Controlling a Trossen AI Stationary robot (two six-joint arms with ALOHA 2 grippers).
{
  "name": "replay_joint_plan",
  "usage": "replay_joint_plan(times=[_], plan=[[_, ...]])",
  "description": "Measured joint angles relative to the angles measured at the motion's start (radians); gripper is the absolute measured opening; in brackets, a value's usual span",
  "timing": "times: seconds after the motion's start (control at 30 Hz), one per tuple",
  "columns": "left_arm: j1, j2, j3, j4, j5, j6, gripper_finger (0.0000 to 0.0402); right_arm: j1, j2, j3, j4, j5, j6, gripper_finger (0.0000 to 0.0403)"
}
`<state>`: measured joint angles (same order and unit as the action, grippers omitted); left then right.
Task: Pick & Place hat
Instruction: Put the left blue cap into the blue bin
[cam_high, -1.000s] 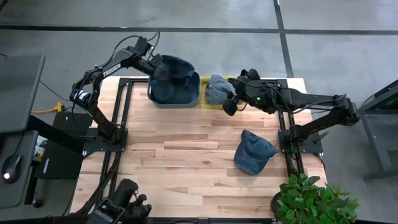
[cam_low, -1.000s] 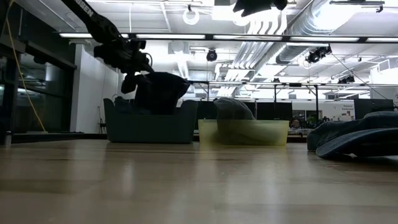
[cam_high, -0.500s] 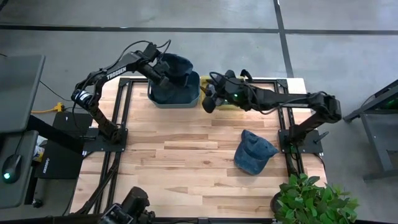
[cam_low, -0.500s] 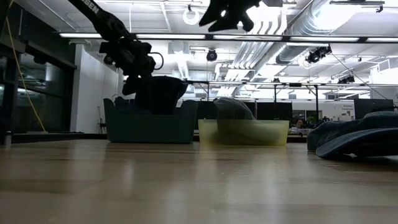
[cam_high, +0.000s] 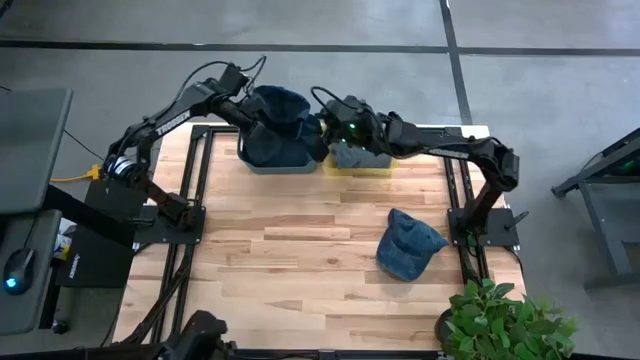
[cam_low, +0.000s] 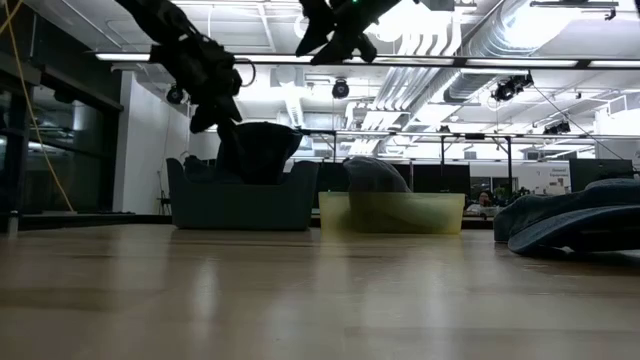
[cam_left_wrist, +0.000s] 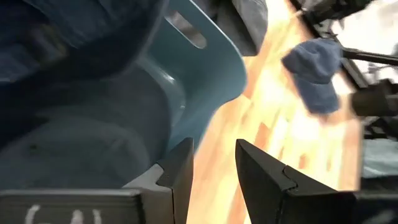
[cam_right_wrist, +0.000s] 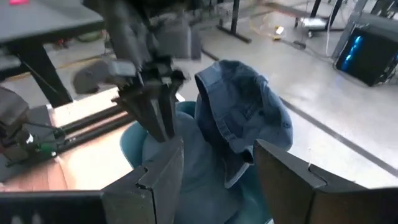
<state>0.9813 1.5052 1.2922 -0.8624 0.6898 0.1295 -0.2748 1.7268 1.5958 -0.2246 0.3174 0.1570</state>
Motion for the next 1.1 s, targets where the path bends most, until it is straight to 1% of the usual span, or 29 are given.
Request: replay_joint_plan(times=[0.1,0.17,0.27,0.33,0.4,0.5,0.67,0.77,0.93,1.03,1.1], plan=[[0.000,-0.052,0.000,-0.004,-0.070,0.021,0.0117,-0.025,0.060,0.088,-0.066,-0.044,0.003,0.0190],[0.000,-0.091,0.000,-0.002,-0.111,0.033,0.0117,-0.040,0.099,0.142,-0.108,-0.055,0.004,0.0190],[0.000,-0.149,0.000,-0.009,-0.156,0.039,0.0117,-0.062,0.148,0.214,-0.158,-0.072,0.010,0.0190],[0.000,-0.188,0.000,-0.011,-0.174,0.039,0.0117,-0.081,0.175,0.255,-0.160,-0.113,0.016,0.0190],[0.000,-0.229,0.000,-0.016,-0.175,0.039,0.0117,-0.101,0.203,0.292,-0.166,-0.146,0.019,0.0190],[0.000,-0.287,0.000,-0.031,-0.176,0.031,0.0117,-0.131,0.240,0.338,-0.212,-0.159,0.012,0.0190],[0.000,-0.378,0.000,-0.062,-0.162,0.022,0.0117,-0.179,0.259,0.356,-0.217,-0.184,-0.009,0.0200],[0.000,-0.423,0.000,-0.087,-0.149,0.006,0.0117,-0.197,0.276,0.356,-0.216,-0.184,-0.062,0.0217],[0.000,-0.485,0.000,-0.112,-0.116,-0.005,0.0117,-0.211,0.307,0.352,-0.199,-0.167,-0.062,0.0258],[0.000,-0.516,0.000,-0.120,-0.119,-0.006,0.0117,-0.214,0.334,0.354,-0.166,-0.170,-0.028,0.0276],[0.000,-0.530,0.001,-0.133,-0.123,-0.007,0.0117,-0.218,0.354,0.353,-0.145,-0.179,0.031,0.0280]])
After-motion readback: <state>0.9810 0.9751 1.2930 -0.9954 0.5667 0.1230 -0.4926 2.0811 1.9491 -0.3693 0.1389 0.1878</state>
